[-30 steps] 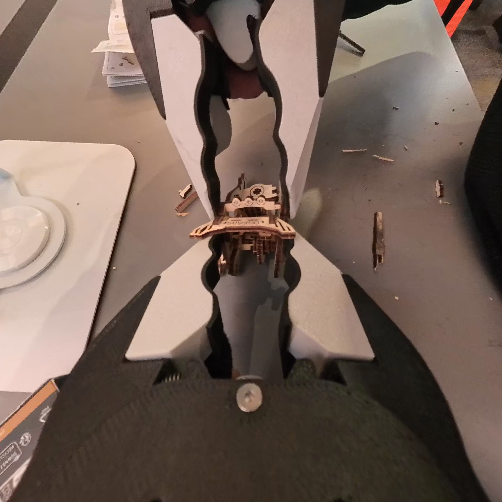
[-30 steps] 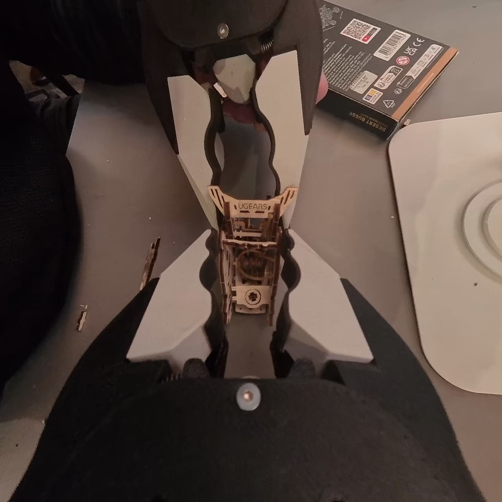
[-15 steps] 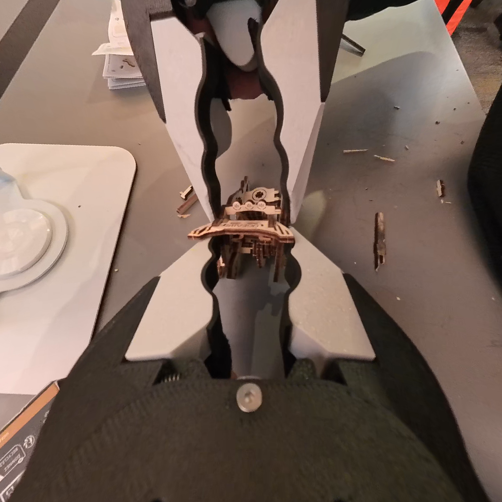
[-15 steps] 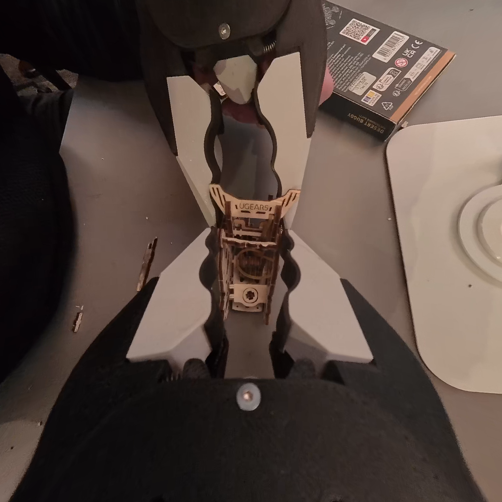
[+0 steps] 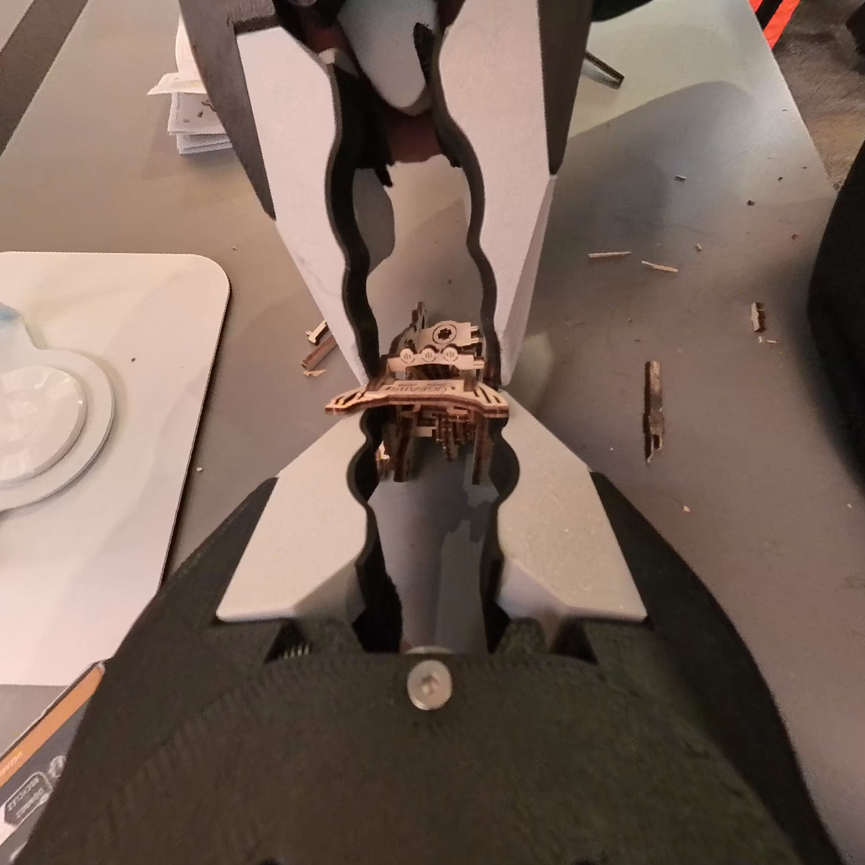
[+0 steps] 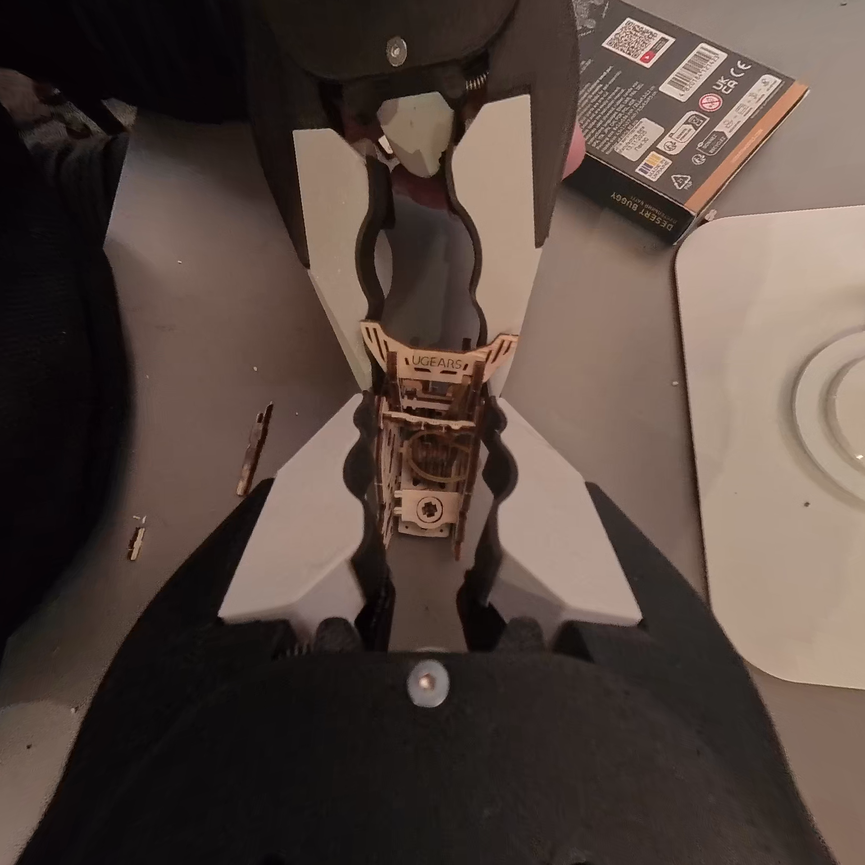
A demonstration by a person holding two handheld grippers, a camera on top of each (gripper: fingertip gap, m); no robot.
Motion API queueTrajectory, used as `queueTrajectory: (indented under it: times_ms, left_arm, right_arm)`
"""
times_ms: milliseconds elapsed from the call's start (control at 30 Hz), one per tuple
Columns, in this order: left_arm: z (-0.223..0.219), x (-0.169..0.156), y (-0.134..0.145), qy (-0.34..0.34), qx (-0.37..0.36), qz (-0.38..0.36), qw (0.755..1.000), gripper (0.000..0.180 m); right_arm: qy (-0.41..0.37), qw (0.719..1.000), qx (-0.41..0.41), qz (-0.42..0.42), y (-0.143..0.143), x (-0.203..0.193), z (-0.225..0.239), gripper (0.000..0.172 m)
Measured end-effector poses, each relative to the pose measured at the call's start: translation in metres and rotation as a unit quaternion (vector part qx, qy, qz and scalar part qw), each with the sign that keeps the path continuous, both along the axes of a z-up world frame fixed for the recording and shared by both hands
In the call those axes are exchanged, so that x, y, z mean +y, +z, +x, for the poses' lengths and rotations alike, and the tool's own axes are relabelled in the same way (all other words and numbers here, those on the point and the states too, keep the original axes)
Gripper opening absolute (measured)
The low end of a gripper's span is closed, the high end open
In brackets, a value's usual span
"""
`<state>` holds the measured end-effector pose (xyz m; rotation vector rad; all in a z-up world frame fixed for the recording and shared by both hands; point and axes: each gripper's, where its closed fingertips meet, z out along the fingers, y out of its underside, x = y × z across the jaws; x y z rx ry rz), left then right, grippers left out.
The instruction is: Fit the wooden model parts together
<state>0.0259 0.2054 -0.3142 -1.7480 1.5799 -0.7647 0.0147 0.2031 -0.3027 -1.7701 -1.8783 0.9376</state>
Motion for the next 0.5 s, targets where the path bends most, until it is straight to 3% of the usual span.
queueTrajectory:
  times_ms: [33, 500]
  left_arm:
    - [0.0, -0.0002, -0.0001, 0.0, 0.002, 0.002, 1.0, 0.043]
    - [-0.0044, 0.0034, -0.0009, 0.009, -0.006, 0.001, 1.0, 0.043]
  right_arm:
    - [0.0, 1.0, 0.002, -0.002, 0.0001, -0.0001, -0.0001, 0.041]
    - [-0.027, 1.0, 0.003, 0.004, -0.0032, 0.004, -0.0004, 0.048]
